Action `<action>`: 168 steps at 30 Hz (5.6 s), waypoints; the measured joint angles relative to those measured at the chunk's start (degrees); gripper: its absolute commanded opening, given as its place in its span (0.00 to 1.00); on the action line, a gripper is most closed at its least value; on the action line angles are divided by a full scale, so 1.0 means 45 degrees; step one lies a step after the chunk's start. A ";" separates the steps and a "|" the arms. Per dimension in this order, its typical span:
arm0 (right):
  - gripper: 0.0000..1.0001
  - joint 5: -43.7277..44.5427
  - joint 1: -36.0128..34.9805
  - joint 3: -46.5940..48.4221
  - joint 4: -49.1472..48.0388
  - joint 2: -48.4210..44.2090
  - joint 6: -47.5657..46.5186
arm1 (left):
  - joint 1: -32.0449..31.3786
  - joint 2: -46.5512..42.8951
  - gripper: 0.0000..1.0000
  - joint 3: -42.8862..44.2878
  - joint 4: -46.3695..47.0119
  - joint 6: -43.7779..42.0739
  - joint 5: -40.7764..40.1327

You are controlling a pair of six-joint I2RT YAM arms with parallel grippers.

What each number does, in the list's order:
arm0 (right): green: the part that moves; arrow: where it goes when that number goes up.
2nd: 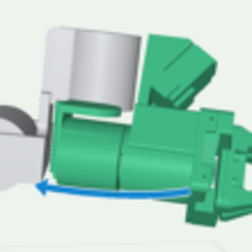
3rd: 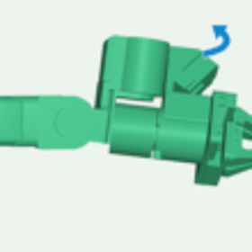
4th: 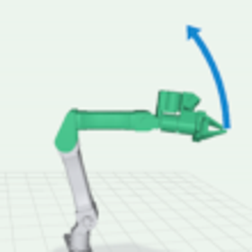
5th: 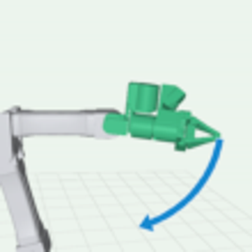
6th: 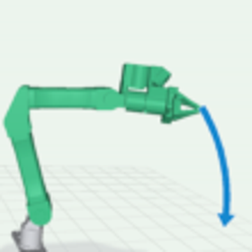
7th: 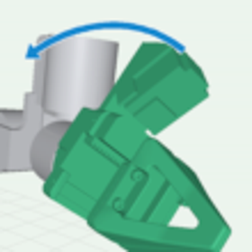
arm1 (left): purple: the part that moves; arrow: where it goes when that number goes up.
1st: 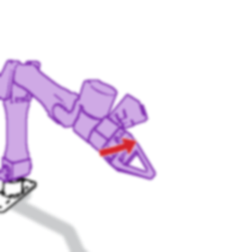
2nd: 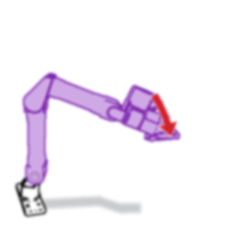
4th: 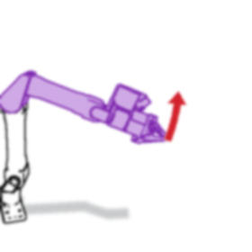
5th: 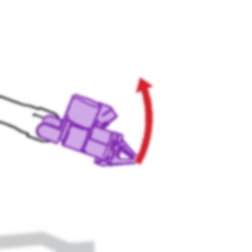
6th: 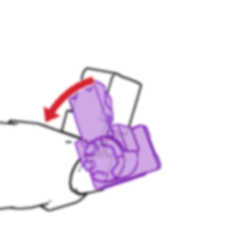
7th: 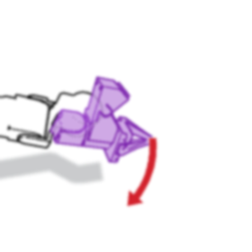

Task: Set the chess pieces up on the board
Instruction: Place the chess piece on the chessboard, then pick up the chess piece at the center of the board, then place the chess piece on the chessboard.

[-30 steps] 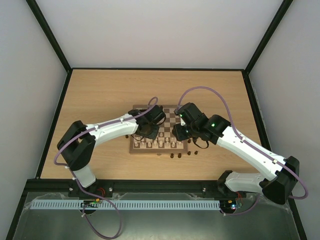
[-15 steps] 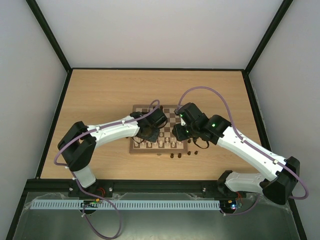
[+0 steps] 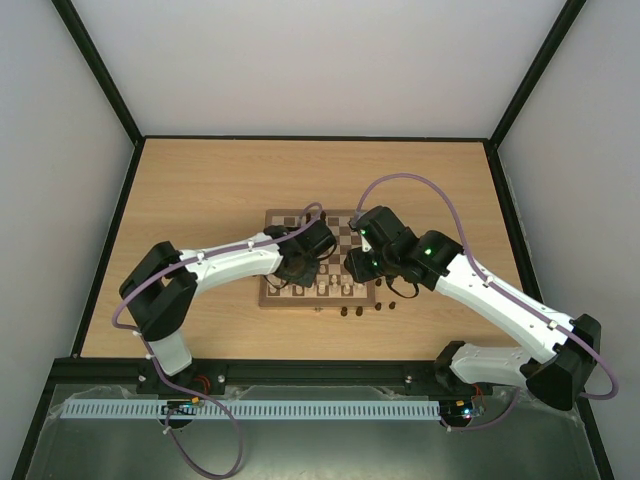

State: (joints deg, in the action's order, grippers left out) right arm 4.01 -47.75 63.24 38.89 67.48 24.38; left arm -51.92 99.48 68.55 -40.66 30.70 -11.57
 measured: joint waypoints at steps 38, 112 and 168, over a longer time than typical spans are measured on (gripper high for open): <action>0.99 0.0374 -0.0063 -0.0034 -0.0005 -0.0427 -0.0010 | 0.0253 -0.0597 0.97 0.3011 -0.1001 -0.0160 -0.1700; 0.32 0.1253 -0.1705 -0.3536 -0.0607 0.1622 0.3983 | 0.1175 -0.8291 0.99 -0.3789 0.1982 0.0359 0.0029; 0.07 0.2934 -0.1064 0.3123 0.2419 0.3667 0.2584 | 0.1472 -0.8947 1.00 -0.4231 0.2288 0.0092 0.0204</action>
State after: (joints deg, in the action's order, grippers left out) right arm 17.21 -52.53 77.30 49.78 83.99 36.01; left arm -45.30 59.22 49.52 -30.37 31.11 -10.66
